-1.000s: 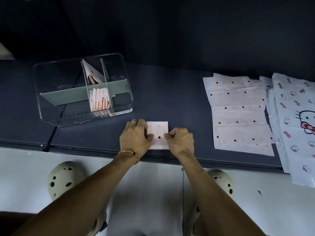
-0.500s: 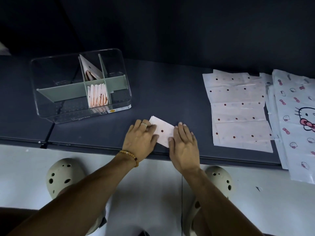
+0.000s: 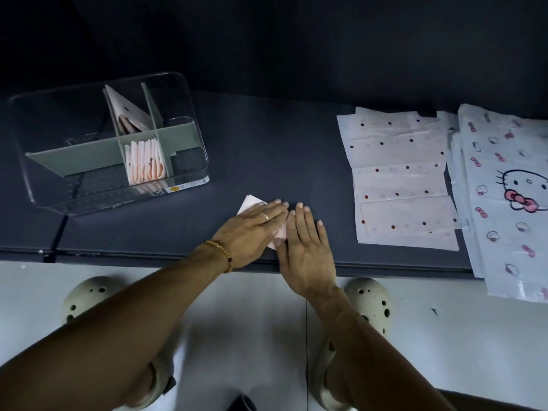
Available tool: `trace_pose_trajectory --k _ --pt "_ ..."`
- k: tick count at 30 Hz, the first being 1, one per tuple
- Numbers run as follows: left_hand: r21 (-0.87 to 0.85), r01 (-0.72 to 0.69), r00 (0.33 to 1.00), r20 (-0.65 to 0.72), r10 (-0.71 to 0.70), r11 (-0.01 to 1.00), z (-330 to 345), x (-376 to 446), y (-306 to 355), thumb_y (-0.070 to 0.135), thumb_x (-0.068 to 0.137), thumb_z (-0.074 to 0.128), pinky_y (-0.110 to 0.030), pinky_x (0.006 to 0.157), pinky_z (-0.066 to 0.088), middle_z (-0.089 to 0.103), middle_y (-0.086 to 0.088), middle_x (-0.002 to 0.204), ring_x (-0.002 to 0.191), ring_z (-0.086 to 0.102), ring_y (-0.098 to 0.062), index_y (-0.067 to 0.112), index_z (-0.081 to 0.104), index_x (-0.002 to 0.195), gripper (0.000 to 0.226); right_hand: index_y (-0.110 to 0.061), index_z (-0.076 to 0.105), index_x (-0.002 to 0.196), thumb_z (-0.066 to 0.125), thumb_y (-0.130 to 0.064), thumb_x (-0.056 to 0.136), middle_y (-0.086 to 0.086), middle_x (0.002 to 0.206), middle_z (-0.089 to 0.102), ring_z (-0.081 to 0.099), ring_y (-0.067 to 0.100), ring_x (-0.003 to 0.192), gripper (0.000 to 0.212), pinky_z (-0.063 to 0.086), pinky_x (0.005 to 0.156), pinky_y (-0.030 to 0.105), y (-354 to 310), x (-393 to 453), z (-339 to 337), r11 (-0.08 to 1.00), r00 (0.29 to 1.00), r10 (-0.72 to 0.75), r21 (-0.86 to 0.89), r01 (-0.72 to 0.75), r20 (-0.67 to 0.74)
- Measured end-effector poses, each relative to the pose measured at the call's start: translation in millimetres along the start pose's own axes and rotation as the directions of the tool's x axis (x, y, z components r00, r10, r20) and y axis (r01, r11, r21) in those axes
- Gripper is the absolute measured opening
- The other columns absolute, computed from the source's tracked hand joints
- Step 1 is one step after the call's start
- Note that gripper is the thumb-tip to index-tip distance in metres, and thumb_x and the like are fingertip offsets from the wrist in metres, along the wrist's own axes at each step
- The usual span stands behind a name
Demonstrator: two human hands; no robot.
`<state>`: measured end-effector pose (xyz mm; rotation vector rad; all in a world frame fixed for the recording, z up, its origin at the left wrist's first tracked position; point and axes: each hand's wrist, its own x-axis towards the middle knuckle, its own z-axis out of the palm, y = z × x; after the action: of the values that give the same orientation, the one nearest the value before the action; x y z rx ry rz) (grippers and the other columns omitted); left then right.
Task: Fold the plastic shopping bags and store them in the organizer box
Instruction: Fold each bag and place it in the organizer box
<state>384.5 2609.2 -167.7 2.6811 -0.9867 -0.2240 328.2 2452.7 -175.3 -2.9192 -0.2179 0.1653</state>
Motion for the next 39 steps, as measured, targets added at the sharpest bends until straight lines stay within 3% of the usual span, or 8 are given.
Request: trace_pose_trajectory --k 9,13,18,21,28,33,36,39 --pt "0.078 0.126 0.991 0.044 -0.129 0.989 -18 -24 -57 0.03 0.102 0.027 -0.021 0.115 -0.011 0.002 0.008 0.159 0.141 -0.011 -0.001 0.018 0.005 0.152 0.055 -0.006 0.011 0.153 0.022 -0.041 0.103 0.01 0.162 0.0 -0.005 0.021 0.149 0.062 -0.005 0.12 0.038 1 0 0 1.0 1.0 -0.008 -0.002 0.008 0.013" --pt "0.077 0.156 0.986 0.053 -0.16 0.985 -23 -21 -53 0.03 0.1 0.033 -0.026 0.117 -0.005 0.004 0.008 0.16 0.146 -0.004 -0.006 0.022 0.006 0.152 0.059 -0.006 0.012 0.153 0.023 -0.04 0.103 0.01 0.162 0.002 -0.003 0.021 0.149 0.062 -0.002 0.12 0.039 2 0 1 1.0 1.0 -0.009 0.004 0.009 0.0" --pt "0.096 0.148 0.988 -0.067 -0.142 0.984 -25 5 -22 0.036 0.098 0.042 -0.032 0.102 0.027 0.048 0.0 0.139 0.13 0.036 -0.019 0.021 0.039 0.143 0.048 -0.002 0.023 0.15 0.033 -0.035 0.103 0.013 0.16 0.014 0.01 0.026 0.149 0.058 0.007 0.12 0.043 1 -1 1 0.999 0.999 -0.009 0.032 0.01 -0.035" --pt "0.122 0.202 0.976 -0.107 -0.19 0.972 -26 17 -11 0.036 0.095 0.048 -0.033 0.091 0.032 0.053 -0.001 0.12 0.114 0.041 -0.02 0.021 0.057 0.122 0.032 -0.003 0.023 0.151 0.029 -0.035 0.102 0.013 0.16 0.014 0.01 0.025 0.149 0.058 0.003 0.119 0.041 2 0 0 0.999 0.999 -0.015 0.037 0.016 -0.032" --pt "0.059 0.335 0.94 0.044 -0.338 0.94 -36 27 -10 0.038 0.086 0.063 -0.037 0.093 0.036 0.049 -0.003 0.121 0.116 0.04 -0.024 0.02 0.052 0.117 0.038 -0.008 0.017 0.153 0.032 -0.03 0.103 0.007 0.162 0.006 -0.001 0.02 0.149 0.057 -0.007 0.118 0.035 6 2 -5 0.996 0.999 -0.045 0.083 0.043 0.027" --pt "0.015 0.358 0.905 0.242 -0.35 0.934 -46 28 -14 0.037 0.087 0.063 -0.036 0.087 0.038 0.053 -0.005 0.115 0.11 0.048 -0.025 0.022 0.057 0.097 0.019 -0.015 0.011 0.154 0.036 -0.03 0.102 0.0 0.163 0.0 -0.006 0.014 0.149 0.059 -0.011 0.115 0.028 9 8 -15 0.983 0.993 -0.02 0.185 -0.001 0.114" --pt "-0.31 0.439 0.894 0.246 -0.375 0.844 -52 12 -17 0.027 0.086 0.066 -0.026 0.074 0.041 0.061 -0.001 0.101 0.09 0.056 -0.018 0.022 0.054 0.087 0.013 -0.014 0.027 0.15 0.047 -0.029 0.1 0.002 0.158 0.026 0.02 0.019 0.146 0.056 0.013 0.119 0.031 -2 15 -29 0.927 0.991 0.099 0.355 -0.125 0.092" --pt "-0.681 0.42 0.886 0.164 -0.435 0.6 -69 -8 -25 0.016 0.085 0.069 -0.011 0.065 0.044 0.065 0.007 0.088 0.079 0.06 -0.005 0.018 0.064 0.09 0.007 -0.018 0.06 0.122 0.059 -0.023 0.093 -0.003 0.115 0.068 0.063 0.014 0.108 0.029 0.049 0.098 0.033 -20 29 -54 0.774 0.973 0.23 0.6 -0.2 0.027"
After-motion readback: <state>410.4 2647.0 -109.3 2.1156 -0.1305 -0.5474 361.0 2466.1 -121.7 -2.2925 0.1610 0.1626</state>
